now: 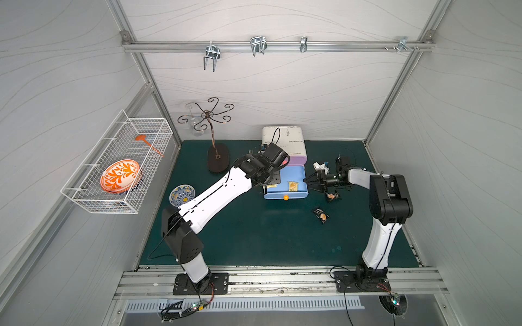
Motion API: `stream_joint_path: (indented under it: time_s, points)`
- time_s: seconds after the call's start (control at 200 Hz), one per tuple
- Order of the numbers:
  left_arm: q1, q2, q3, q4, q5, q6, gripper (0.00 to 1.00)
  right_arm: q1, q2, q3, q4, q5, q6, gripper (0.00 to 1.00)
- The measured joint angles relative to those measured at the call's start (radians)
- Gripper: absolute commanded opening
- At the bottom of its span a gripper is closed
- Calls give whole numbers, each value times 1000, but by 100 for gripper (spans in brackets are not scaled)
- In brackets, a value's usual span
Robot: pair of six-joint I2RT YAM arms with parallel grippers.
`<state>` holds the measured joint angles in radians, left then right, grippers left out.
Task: Take the cookies out of the drawer
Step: Pick up the cookie from the drawer, then place the cookie at the center of the board.
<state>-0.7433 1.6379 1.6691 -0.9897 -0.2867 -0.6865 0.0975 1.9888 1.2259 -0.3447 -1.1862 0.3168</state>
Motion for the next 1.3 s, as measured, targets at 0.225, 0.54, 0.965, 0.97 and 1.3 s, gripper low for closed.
stream_joint_path:
  time_s: [0.225, 0.54, 0.965, 0.97, 1.3]
  points:
    - [167, -114, -274, -5, 34, -4, 43, 0, 0, 0, -14, 2, -1, 52]
    - [253, 65, -416, 124, 81, 11, 51, 0, 0, 0, -24, 3, -1, 52]
    - [246, 42, -275, 68, 76, 4, 72, 0, 0, 16, -32, 4, -2, 52]
    - [246, 39, -271, 67, 75, 3, 72, 0, 0, 16, -32, 4, -2, 52]
    - [56, -13, 95, 11, 137, -12, 72, 0, 0, 19, -31, 4, -2, 51]
